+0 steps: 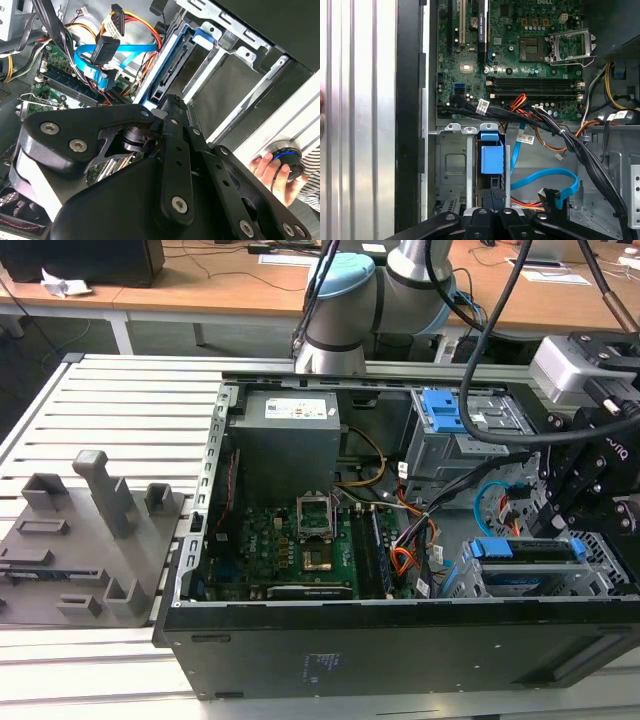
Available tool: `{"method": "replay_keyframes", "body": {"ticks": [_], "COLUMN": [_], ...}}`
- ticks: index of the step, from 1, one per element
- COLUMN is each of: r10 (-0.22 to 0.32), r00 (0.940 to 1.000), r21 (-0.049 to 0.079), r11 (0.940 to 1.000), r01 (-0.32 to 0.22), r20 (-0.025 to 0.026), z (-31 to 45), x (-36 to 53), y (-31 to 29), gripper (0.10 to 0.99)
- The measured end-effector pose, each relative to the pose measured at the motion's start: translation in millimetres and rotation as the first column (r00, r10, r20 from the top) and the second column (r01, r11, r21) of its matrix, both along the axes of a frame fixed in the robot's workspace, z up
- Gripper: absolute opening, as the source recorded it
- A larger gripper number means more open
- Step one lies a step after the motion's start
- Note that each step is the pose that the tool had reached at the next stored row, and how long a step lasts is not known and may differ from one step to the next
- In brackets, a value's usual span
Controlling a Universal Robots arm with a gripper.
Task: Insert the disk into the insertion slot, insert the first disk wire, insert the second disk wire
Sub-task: 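Insert the disk into the insertion slot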
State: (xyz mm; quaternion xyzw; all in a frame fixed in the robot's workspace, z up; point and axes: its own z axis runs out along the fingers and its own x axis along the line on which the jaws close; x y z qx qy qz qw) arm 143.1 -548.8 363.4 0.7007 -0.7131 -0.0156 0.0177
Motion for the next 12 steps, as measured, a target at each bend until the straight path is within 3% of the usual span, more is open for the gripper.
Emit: {"method": "replay_keyframes", "body": {"ticks": [7, 12], "r10": [0.000, 0.000], "r00": [1.0000, 1.0000], "r21": [0.000, 0.000], "r11": [1.0000, 1.0000], "r01": [0.000, 0.000], "r20": [0.0000, 0.0000], "z": [-6.7, -6.9], "x": [2.4, 2.7], "y": [0.0, 0.0], "gripper": [0.106, 0.106]}}
